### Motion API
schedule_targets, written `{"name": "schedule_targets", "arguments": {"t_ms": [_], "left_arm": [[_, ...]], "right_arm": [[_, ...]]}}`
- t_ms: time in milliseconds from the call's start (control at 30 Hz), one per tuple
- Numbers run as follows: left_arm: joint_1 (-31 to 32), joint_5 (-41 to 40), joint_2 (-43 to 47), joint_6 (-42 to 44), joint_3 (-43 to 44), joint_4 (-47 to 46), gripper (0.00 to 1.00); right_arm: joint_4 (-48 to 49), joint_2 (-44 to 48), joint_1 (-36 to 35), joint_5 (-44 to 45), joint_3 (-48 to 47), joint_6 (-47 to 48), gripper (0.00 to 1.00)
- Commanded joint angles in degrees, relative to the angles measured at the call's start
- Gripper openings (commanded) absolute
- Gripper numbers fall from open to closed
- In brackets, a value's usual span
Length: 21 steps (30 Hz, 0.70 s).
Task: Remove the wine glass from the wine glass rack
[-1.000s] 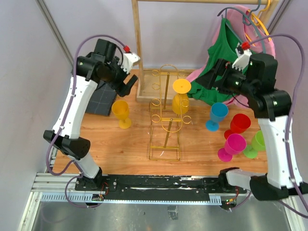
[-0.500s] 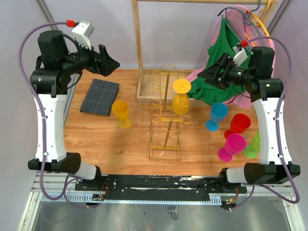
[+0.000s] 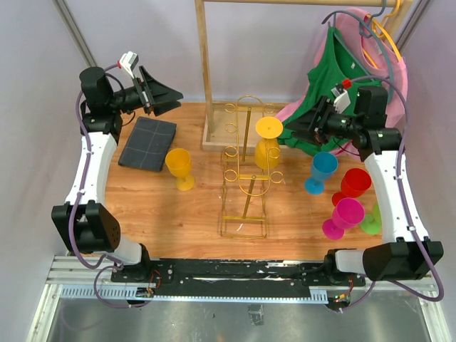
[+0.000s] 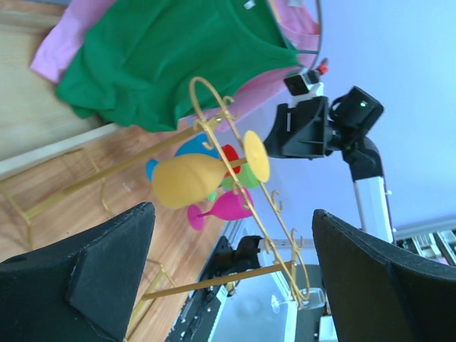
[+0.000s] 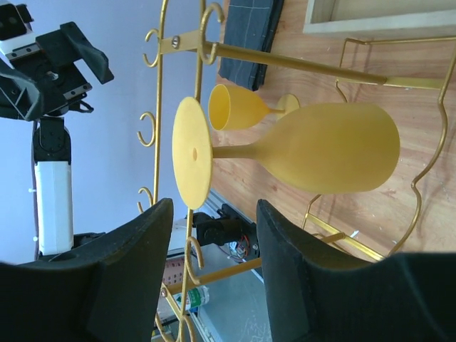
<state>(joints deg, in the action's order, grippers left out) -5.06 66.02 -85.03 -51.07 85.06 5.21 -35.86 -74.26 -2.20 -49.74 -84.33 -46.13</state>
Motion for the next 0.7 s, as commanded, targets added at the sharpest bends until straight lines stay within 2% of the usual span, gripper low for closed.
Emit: {"name": "schedule_targets", "arguments": {"t_ms": [0, 200, 433, 667], "left_arm": [[0.0, 5.1, 0.9, -10.0, 0.9, -13.5, 0.96], [0.0, 5.8, 1.0, -9.7, 0.4, -12.8, 0.96], [0.0, 5.6, 0.9, -9.2, 0.3, -11.6, 0.95], [0.0, 6.2, 0.7, -9.2, 0.5, -11.4, 0.94]], "right_arm": [[5.6, 0.2, -2.5, -0.7, 0.1, -2.2, 0.50], [8.2, -0.5, -3.1, -0.4, 1.3, -3.4, 0.43], [9.9, -1.2, -4.0, -0.4, 3.3, -3.7, 0.41], [12.4, -1.6, -4.6, -0.5, 4.0, -5.0, 0.35]]}}
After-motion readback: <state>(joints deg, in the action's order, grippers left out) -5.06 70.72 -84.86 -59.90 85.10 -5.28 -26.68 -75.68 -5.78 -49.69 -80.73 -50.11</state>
